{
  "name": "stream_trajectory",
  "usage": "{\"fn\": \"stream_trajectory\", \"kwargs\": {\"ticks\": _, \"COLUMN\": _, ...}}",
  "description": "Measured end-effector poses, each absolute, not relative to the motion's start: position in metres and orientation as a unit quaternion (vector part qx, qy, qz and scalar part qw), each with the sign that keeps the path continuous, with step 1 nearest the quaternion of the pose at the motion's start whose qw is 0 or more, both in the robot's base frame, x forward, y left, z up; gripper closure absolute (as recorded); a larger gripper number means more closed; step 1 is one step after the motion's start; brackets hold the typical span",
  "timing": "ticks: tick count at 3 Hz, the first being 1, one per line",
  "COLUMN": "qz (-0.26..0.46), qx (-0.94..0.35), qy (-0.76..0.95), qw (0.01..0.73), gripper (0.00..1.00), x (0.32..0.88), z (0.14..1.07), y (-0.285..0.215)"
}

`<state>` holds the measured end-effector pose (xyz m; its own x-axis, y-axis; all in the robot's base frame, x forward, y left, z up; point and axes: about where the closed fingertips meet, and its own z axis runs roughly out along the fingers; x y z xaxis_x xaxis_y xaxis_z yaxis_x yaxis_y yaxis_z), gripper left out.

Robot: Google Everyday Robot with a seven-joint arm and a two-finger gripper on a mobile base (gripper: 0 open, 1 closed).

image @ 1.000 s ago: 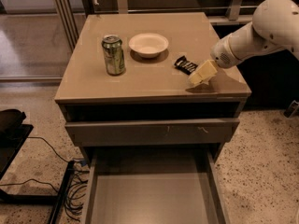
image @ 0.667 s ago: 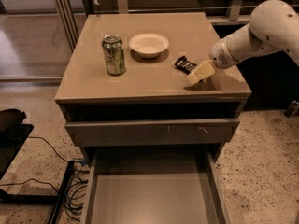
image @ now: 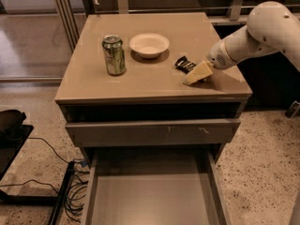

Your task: Place rxbar chocolate into middle drawer

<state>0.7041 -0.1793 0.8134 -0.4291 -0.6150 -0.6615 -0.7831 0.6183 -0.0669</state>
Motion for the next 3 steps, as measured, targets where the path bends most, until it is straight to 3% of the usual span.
{"fn": "stream_trajectory", "kwargs": {"ticks": 3, "qz": 0.126, "qx": -0.418, "qy": 0.836, "qw": 0.332, "gripper": 0.88, "x": 0.7041, "z": 0.8133, "y": -0.1793}}
